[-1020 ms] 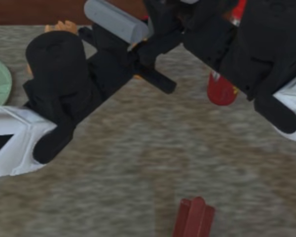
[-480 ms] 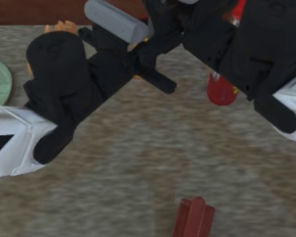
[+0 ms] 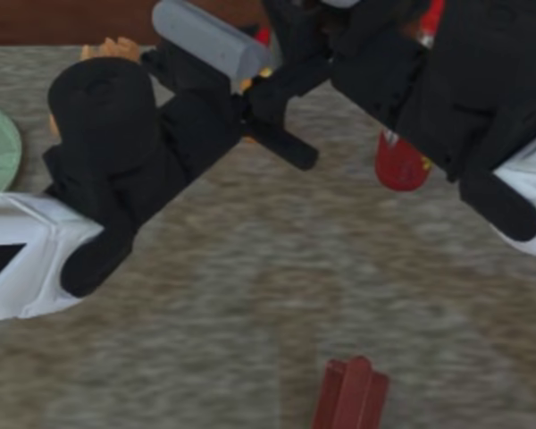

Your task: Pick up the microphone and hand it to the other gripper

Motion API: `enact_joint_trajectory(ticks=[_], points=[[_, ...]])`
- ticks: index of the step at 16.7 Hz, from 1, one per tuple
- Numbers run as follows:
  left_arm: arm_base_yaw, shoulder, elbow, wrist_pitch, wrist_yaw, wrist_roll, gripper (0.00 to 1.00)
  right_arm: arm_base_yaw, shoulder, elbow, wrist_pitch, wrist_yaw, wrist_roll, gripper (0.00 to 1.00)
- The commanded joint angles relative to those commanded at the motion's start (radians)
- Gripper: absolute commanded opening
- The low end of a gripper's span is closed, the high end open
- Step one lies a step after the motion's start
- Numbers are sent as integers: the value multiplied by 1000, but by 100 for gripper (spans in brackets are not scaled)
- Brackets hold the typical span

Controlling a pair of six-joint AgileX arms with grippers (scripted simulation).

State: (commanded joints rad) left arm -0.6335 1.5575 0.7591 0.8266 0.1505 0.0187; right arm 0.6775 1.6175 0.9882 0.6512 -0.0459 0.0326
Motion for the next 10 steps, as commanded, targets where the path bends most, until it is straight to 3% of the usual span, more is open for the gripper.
enact_joint_trajectory(ticks=[4,10], points=[[22,7,-14,-1,-28,18,100,-4,-13,7,1,12,-10,0],[62,-206,-182,-38,-8,20,100,-82,-90,-68,1,-72,-7,0]])
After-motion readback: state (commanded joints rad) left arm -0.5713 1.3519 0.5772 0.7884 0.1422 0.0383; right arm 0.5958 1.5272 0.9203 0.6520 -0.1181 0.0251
